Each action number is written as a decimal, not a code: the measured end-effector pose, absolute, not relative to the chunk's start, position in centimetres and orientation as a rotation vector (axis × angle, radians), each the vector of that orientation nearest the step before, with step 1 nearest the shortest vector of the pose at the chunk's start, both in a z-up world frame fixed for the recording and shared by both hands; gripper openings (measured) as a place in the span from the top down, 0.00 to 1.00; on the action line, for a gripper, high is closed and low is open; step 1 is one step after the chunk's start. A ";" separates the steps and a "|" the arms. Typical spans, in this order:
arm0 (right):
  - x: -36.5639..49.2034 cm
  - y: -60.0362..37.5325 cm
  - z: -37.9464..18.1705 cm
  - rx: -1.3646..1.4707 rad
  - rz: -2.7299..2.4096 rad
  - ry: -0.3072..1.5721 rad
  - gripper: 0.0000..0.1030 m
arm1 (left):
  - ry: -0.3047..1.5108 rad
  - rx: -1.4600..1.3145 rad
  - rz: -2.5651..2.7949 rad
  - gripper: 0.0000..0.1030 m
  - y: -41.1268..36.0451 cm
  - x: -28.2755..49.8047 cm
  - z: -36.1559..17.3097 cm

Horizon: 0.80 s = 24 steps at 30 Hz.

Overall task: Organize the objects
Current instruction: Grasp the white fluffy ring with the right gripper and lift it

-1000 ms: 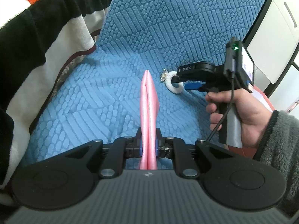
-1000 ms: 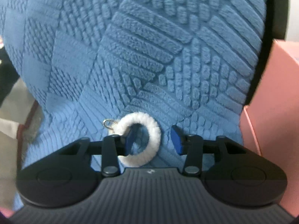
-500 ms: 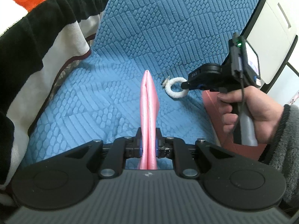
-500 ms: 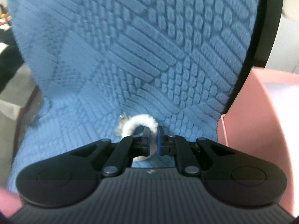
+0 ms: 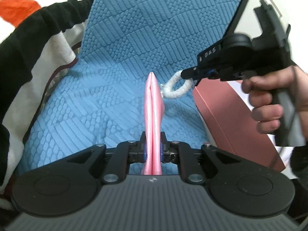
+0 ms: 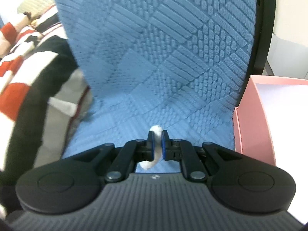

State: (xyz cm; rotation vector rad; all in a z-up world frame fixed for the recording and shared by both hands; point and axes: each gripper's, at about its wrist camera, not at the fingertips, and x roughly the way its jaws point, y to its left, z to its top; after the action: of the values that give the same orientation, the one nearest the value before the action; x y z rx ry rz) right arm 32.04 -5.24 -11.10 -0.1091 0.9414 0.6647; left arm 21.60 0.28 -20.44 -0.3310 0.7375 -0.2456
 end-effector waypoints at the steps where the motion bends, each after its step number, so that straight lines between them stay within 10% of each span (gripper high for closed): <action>1: 31.6 -5.3 -10.6 -0.111 0.677 0.939 0.90 | 0.734 -0.323 -0.248 0.87 0.1 21.5 -20.3; 24: 23.8 -7.6 1.4 0.032 0.882 0.876 0.90 | 0.543 -0.161 -0.202 0.87 -1.6 19.1 -16.7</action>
State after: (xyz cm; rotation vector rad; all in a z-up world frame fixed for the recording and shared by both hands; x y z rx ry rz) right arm 23.78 -7.60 1.43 0.0322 0.8763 0.8823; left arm 19.07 -1.63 -16.70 -0.1607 0.5434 -0.2015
